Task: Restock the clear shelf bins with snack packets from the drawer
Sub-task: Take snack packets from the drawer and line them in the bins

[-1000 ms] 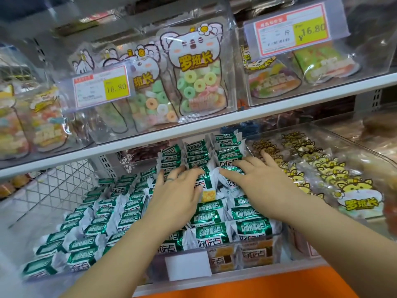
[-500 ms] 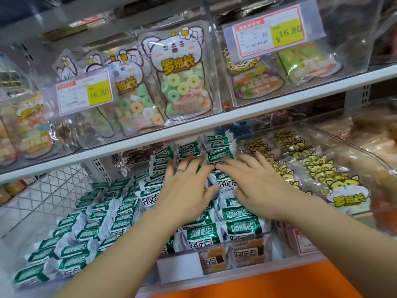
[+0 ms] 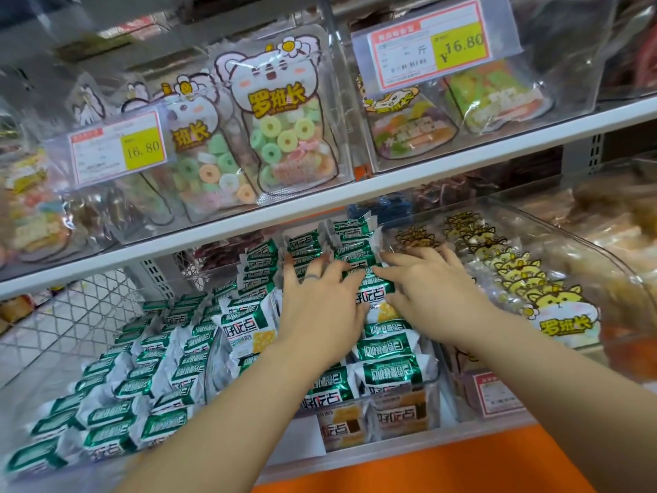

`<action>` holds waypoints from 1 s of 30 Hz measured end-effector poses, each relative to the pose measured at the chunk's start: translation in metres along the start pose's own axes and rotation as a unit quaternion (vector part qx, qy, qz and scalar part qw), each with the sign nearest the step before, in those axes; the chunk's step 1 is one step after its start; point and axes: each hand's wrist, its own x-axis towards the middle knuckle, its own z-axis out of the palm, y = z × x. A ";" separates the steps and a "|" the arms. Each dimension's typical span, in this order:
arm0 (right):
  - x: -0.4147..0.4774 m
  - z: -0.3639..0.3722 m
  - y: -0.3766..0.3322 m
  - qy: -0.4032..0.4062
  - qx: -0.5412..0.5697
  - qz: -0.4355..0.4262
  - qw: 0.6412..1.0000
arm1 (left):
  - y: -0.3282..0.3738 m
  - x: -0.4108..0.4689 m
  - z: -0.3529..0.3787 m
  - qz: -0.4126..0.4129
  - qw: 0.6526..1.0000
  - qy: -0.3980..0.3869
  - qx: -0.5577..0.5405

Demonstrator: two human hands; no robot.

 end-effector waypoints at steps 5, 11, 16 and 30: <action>-0.005 -0.009 0.012 0.007 0.146 0.010 0.989 | -0.007 0.014 -0.007 -0.026 0.996 -0.006 -0.083; 0.000 0.002 0.017 -0.020 0.157 0.011 0.987 | 0.001 0.034 0.000 0.011 0.997 -0.055 -0.045; 0.009 0.000 0.013 -0.034 0.155 -0.027 0.987 | -0.006 0.039 -0.007 0.089 0.989 -0.101 -0.066; 0.027 0.004 0.015 -0.028 0.145 -0.035 0.988 | -0.026 0.082 0.004 0.002 0.987 -0.143 -0.071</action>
